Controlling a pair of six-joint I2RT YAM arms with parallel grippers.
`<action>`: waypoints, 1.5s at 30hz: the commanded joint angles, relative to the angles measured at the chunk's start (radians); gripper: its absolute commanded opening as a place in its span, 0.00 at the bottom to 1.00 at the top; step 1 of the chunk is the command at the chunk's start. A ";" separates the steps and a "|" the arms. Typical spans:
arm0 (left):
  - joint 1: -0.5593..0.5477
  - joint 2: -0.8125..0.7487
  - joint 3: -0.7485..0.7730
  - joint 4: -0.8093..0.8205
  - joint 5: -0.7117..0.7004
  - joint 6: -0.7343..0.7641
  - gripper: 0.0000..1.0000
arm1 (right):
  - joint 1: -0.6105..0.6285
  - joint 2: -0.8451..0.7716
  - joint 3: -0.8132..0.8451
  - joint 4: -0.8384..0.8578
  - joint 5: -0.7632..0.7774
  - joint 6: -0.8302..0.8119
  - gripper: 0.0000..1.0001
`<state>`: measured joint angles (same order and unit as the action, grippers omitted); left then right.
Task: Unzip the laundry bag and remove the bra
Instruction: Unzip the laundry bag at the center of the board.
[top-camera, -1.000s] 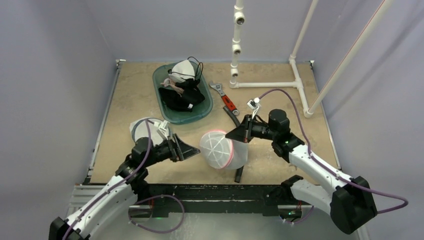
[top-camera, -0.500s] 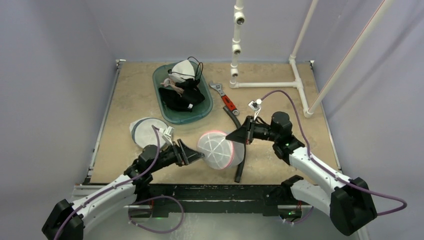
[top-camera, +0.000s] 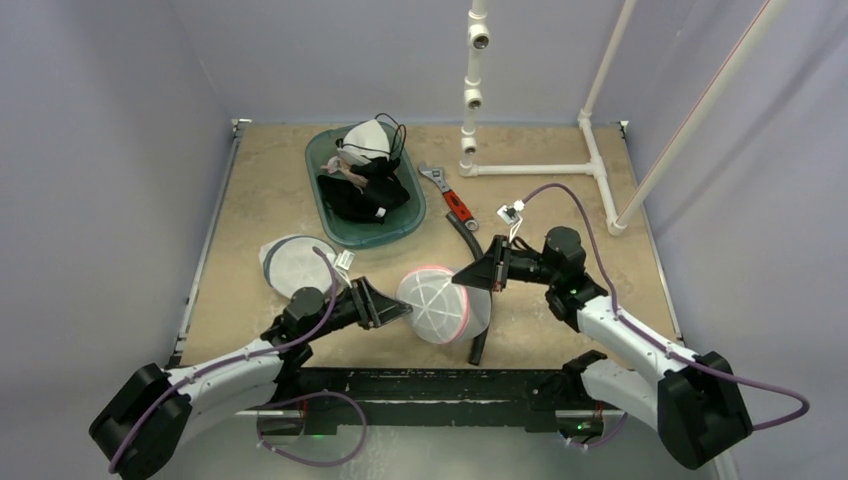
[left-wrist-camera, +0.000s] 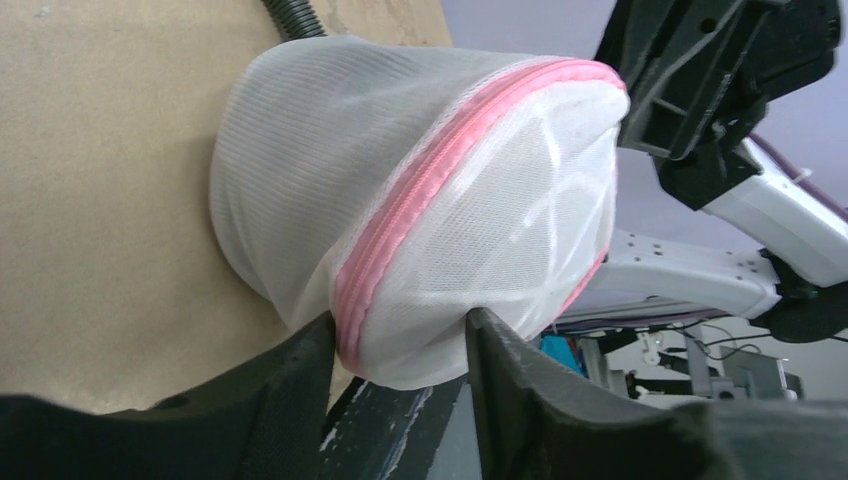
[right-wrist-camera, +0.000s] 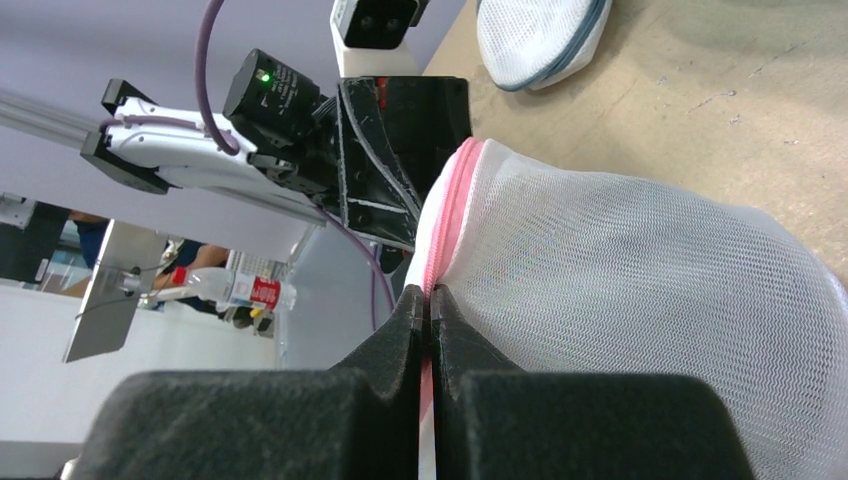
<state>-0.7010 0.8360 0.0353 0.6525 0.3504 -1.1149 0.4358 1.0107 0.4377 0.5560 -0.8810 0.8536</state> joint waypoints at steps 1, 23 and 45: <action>-0.002 0.001 -0.018 0.152 0.045 0.010 0.42 | -0.013 0.005 0.003 0.076 -0.030 0.016 0.00; -0.013 -0.306 0.280 -0.333 -0.269 -0.140 0.00 | 0.058 -0.247 0.299 -0.599 0.565 -0.371 0.72; -0.015 -0.198 0.646 -0.596 -0.471 -0.182 0.00 | 0.561 -0.274 0.192 -0.321 0.966 -0.429 0.54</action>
<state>-0.7101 0.6327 0.6243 0.0395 -0.1085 -1.3159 0.9928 0.7563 0.6575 0.0788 0.0551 0.4511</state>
